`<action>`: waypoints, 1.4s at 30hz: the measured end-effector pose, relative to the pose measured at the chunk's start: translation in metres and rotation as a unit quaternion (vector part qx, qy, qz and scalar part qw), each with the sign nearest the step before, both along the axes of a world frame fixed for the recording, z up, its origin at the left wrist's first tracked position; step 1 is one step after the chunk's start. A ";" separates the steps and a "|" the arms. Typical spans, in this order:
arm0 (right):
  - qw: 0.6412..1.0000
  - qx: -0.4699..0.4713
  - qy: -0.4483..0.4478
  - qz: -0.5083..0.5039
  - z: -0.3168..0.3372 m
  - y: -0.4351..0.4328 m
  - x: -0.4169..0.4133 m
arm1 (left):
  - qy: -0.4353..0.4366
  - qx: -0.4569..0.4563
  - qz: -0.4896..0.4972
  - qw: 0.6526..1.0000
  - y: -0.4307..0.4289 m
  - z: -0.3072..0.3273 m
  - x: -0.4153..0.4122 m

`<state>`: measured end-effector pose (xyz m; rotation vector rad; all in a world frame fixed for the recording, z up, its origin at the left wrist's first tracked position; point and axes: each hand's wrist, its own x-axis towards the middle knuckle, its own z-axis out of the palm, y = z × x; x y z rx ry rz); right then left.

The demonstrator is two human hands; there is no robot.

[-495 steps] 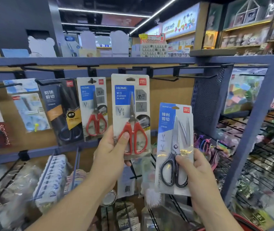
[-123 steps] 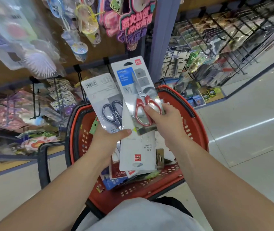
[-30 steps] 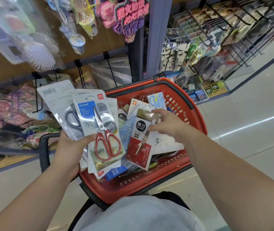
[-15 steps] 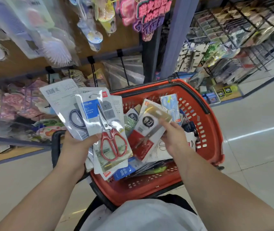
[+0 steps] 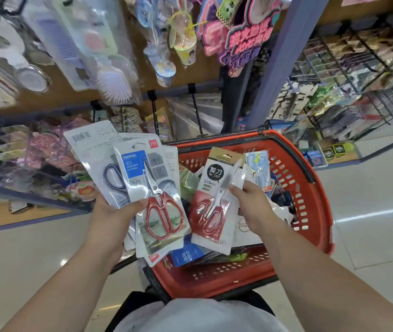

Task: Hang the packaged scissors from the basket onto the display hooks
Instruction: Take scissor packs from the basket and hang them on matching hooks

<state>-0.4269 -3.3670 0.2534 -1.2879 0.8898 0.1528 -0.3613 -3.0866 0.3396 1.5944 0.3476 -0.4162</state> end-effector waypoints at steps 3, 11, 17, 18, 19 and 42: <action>0.998 -0.009 -0.064 0.023 0.049 -0.008 0.010 | -0.010 0.008 0.000 1.000 0.010 0.008 0.007; 0.981 -0.105 -0.121 0.107 0.147 0.064 0.047 | -0.026 -0.076 -0.062 0.995 0.044 0.047 0.031; 0.971 -0.166 -0.110 0.131 0.182 0.172 0.064 | -0.003 -0.152 -0.081 0.985 0.099 0.072 0.044; 0.970 -0.172 -0.109 0.135 0.187 0.187 0.067 | 0.007 -0.164 -0.074 0.984 0.112 0.073 0.047; 0.969 -0.172 -0.106 0.141 0.192 0.203 0.071 | 0.015 -0.175 -0.067 0.982 0.126 0.074 0.050; 0.905 -0.348 -0.180 0.165 0.267 0.301 0.185 | -0.103 -0.154 0.103 0.977 0.287 0.115 0.116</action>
